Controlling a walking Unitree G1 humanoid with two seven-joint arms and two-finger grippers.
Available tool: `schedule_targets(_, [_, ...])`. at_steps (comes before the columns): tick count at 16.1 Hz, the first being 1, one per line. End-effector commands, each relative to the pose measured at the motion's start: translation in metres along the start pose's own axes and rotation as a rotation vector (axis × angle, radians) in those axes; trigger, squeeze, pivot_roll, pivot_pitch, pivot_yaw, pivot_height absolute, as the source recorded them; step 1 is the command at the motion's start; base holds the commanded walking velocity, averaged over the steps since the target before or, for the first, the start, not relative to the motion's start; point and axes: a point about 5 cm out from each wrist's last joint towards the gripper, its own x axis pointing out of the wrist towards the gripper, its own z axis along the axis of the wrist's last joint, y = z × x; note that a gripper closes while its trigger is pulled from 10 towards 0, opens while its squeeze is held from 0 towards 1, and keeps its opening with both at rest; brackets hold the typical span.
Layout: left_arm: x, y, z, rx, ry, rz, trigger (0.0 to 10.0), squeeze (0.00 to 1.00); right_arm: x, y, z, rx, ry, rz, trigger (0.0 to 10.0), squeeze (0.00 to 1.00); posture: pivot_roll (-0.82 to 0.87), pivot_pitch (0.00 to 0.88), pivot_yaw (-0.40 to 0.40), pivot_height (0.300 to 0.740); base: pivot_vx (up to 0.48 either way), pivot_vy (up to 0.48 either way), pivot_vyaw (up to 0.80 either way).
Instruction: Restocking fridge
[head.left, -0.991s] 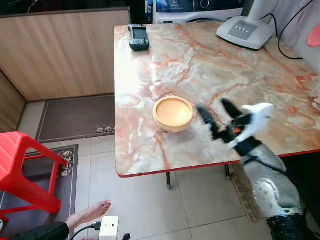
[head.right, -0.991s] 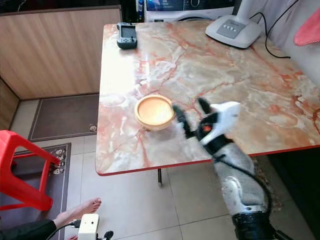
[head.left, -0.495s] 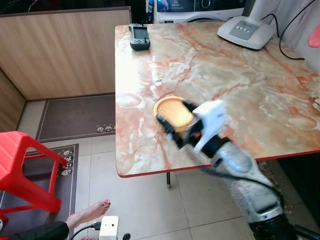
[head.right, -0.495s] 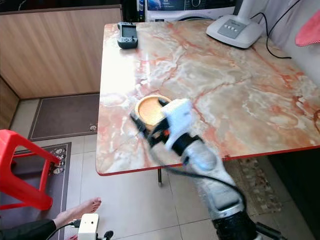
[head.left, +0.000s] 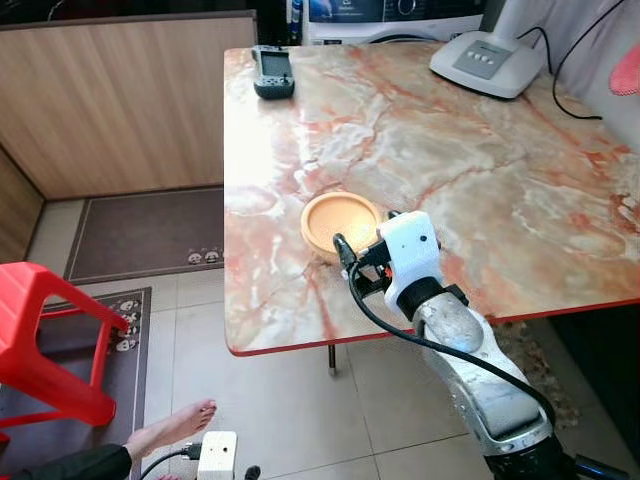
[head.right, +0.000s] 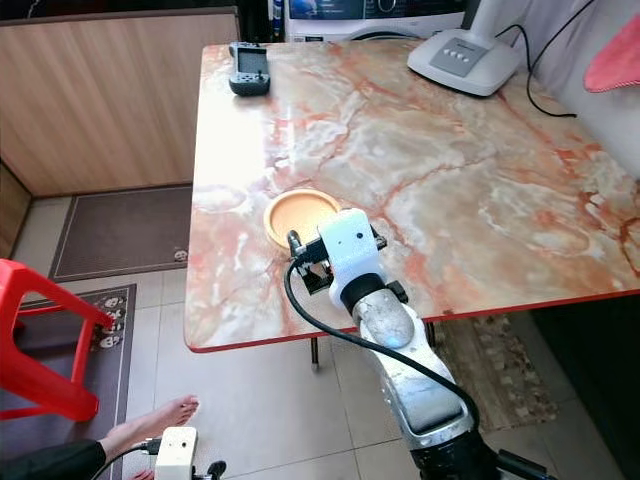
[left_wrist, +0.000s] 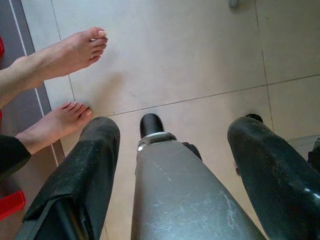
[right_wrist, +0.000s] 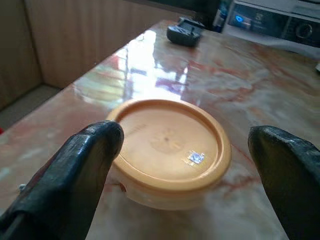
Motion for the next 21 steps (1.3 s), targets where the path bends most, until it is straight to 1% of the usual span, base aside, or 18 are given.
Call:
schedule_targets(1, [-0.004, -0.002, -0.015, -0.006, 0.058, -0.001, 10.0, 0.0, -0.001, 0.0, -0.004, -0.012, 0.035, -0.025, 10.0, 0.0, 0.09, 0.143, -0.066, 0.74, 0.0, 0.0, 0.0])
schedule_targets(2, [-0.004, -0.002, -0.015, -0.006, 0.058, -0.002, 10.0, 0.0, -0.001, 0.001, -0.007, -0.016, 0.061, -0.037, 10.0, 0.0, 0.09, 0.143, -0.066, 0.74, 0.0, 0.0, 0.0])
schedule_targets(4, [-0.004, -0.002, -0.015, -0.005, 0.059, -0.002, 10.0, 0.0, -0.002, 0.005, -0.007, -0.008, 0.071, -0.034, 10.0, 0.0, 0.08, 0.146, -0.068, 0.74, 0.0, 0.0, 0.0])
schedule_targets(5, [-0.004, -0.002, -0.015, -0.007, 0.058, -0.002, 10.0, 0.0, -0.002, 0.006, -0.007, 0.017, 0.066, -0.037, 10.0, 0.0, 0.08, 0.148, -0.069, 0.74, 0.0, 0.0, 0.0])
schedule_targets(6, [-0.004, -0.002, -0.015, -0.013, 0.056, 0.004, 10.0, 0.0, -0.001, 0.003, -0.005, 0.085, 0.026, -0.047, 10.0, 0.0, 0.09, 0.157, -0.071, 0.74, 0.0, 0.0, 0.0])
schedule_targets(7, [-0.004, -0.002, -0.014, -0.014, 0.055, 0.006, 10.0, 0.0, 0.0, -0.009, -0.012, 0.184, 0.047, -0.101, 10.0, 0.0, 0.09, 0.158, -0.071, 0.74, 0.0, 0.0, 0.0])
schedule_targets(8, [-0.003, -0.002, -0.014, -0.014, 0.056, 0.009, 10.0, 0.0, -0.001, -0.028, -0.033, 0.301, 0.13, -0.209, 10.0, 0.0, 0.08, 0.16, -0.07, 0.74, 0.0, 0.0, 0.0])
schedule_targets(10, [-0.003, -0.002, -0.014, -0.014, 0.057, 0.014, 10.0, 0.0, -0.007, -0.045, -0.059, 0.41, 0.229, -0.354, 10.0, 0.0, 0.08, 0.162, -0.069, 0.74, 0.0, 0.0, 0.0])
schedule_targets(11, [-0.003, -0.002, -0.014, -0.014, 0.056, 0.017, 10.0, 0.0, -0.012, -0.055, -0.073, 0.497, 0.243, -0.438, 10.0, 0.0, 0.09, 0.165, -0.067, 0.74, 0.0, 0.0, 0.0])
schedule_targets(12, [-0.003, -0.002, -0.014, -0.013, 0.055, 0.018, 10.0, 0.0, -0.019, -0.07, -0.088, 0.497, 0.24, -0.513, 10.0, 0.0, 0.09, 0.165, -0.067, 0.74, 0.0, 0.0, 0.0])
schedule_targets(13, [-0.003, -0.001, -0.013, -0.013, 0.052, 0.018, 10.0, 0.0, -0.023, -0.08, -0.093, 0.441, 0.222, -0.53, 10.0, 0.0, 0.09, 0.166, -0.061, 0.74, 0.0, 0.0, 0.0])
schedule_targets(14, [-0.003, -0.001, -0.013, -0.012, 0.051, 0.019, 10.0, 0.0, -0.026, -0.089, -0.093, 0.453, 0.191, -0.562, 10.0, 0.0, 0.09, 0.166, -0.061, 0.74, 0.0, 0.0, 0.0])
schedule_targets(15, [-0.003, -0.001, -0.013, -0.012, 0.05, 0.019, 10.0, 0.0, -0.027, -0.096, -0.091, 0.471, 0.148, -0.581, 10.0, 0.0, 0.1, 0.167, -0.057, 0.74, 0.0, 0.0, 0.0])
schedule_targets(16, [-0.003, 0.0, -0.013, -0.011, 0.048, 0.023, 10.0, 0.0, -0.029, -0.107, -0.079, 0.464, 0.041, -0.564, 10.0, 0.0, 0.09, 0.169, -0.052, 0.74, 0.0, 0.0, 0.0])
schedule_targets(17, [-0.003, 0.002, -0.013, -0.007, 0.045, 0.024, 10.0, 0.0, -0.031, -0.116, -0.073, 0.443, -0.024, -0.561, 10.0, 0.0, 0.09, 0.172, -0.045, 0.74, 0.0, 0.0, 0.0])
schedule_targets(19, [-0.004, 0.004, -0.013, 0.0, 0.047, 0.024, 10.0, 0.0, -0.036, -0.124, -0.075, 0.432, -0.046, -0.583, 10.0, 0.0, 0.1, 0.172, -0.039, 0.74, 0.0, 0.0, 0.0])
schedule_targets(21, [-0.004, 0.005, -0.014, 0.001, 0.048, 0.025, 10.0, 0.0, -0.037, -0.123, -0.076, 0.42, -0.054, -0.565, 10.0, 0.0, 0.1, 0.174, -0.033, 0.74, 0.0, 0.0, 0.0])
